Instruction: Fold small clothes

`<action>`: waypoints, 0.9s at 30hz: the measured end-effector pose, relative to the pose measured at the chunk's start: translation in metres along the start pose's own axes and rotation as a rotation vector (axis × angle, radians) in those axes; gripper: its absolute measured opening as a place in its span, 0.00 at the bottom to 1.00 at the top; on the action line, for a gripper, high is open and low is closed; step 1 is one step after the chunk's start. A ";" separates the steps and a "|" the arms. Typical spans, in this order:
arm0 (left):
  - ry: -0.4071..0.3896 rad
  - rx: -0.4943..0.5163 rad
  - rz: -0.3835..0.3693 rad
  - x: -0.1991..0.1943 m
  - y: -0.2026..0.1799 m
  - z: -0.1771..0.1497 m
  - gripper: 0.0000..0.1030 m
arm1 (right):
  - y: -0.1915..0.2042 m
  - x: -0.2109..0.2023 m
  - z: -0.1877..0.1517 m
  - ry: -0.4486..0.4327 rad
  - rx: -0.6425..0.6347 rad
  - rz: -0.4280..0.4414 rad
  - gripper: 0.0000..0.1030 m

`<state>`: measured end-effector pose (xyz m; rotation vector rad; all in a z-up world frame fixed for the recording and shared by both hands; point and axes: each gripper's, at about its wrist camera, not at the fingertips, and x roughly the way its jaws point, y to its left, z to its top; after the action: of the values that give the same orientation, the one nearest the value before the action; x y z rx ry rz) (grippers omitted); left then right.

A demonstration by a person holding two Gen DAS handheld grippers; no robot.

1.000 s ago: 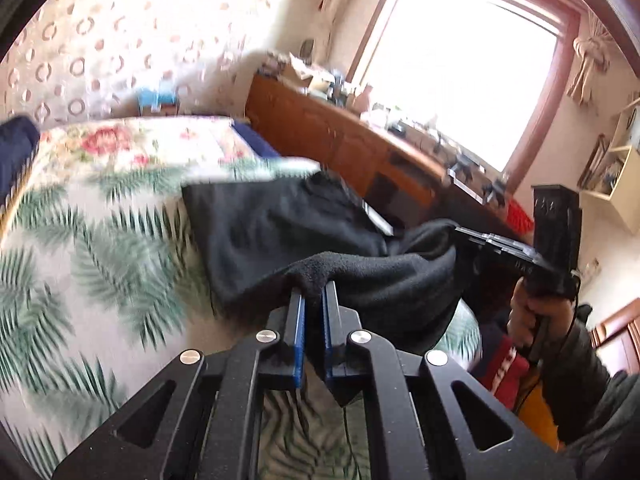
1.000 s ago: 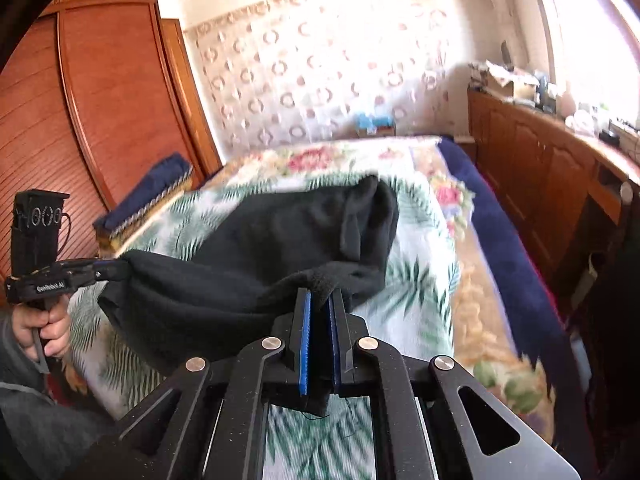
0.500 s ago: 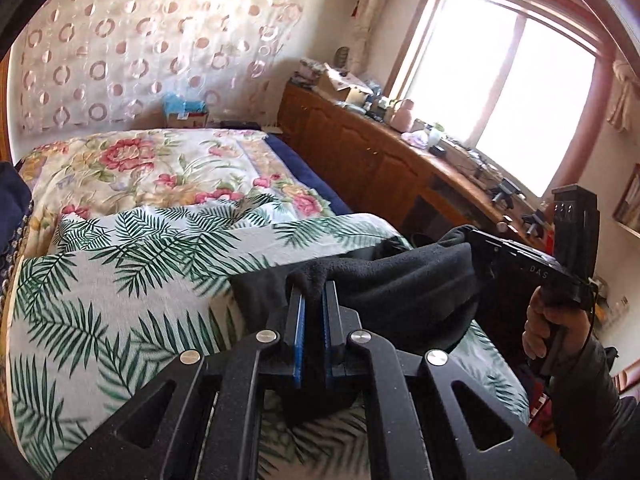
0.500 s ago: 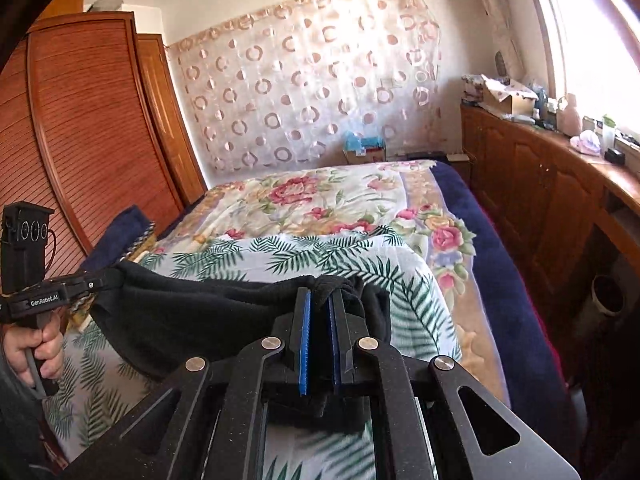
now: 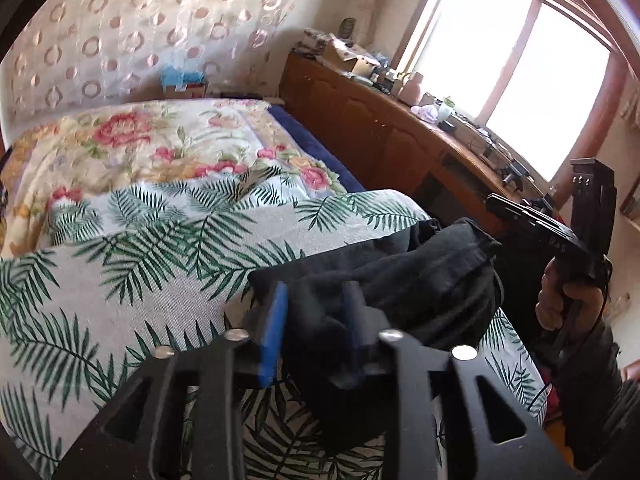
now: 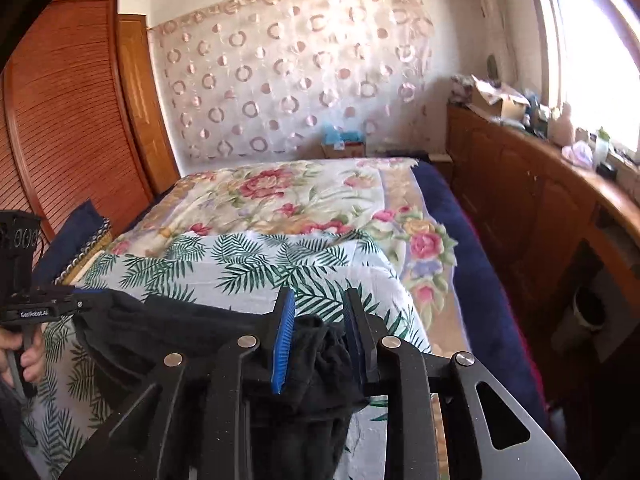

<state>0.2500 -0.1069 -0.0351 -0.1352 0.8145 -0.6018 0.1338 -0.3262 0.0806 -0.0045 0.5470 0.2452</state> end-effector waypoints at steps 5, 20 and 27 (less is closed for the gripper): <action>-0.020 0.081 0.063 -0.022 -0.005 -0.015 0.74 | 0.003 -0.021 -0.024 0.030 -0.048 0.008 0.38; 0.089 0.156 0.113 0.031 -0.010 -0.017 0.74 | 0.004 0.006 -0.009 0.148 -0.112 0.009 0.50; 0.073 0.181 0.108 0.051 -0.005 0.002 0.75 | -0.006 0.020 0.004 0.120 -0.117 0.128 0.37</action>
<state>0.2760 -0.1395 -0.0650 0.0956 0.8280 -0.5776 0.1538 -0.3274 0.0738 -0.0989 0.6528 0.4036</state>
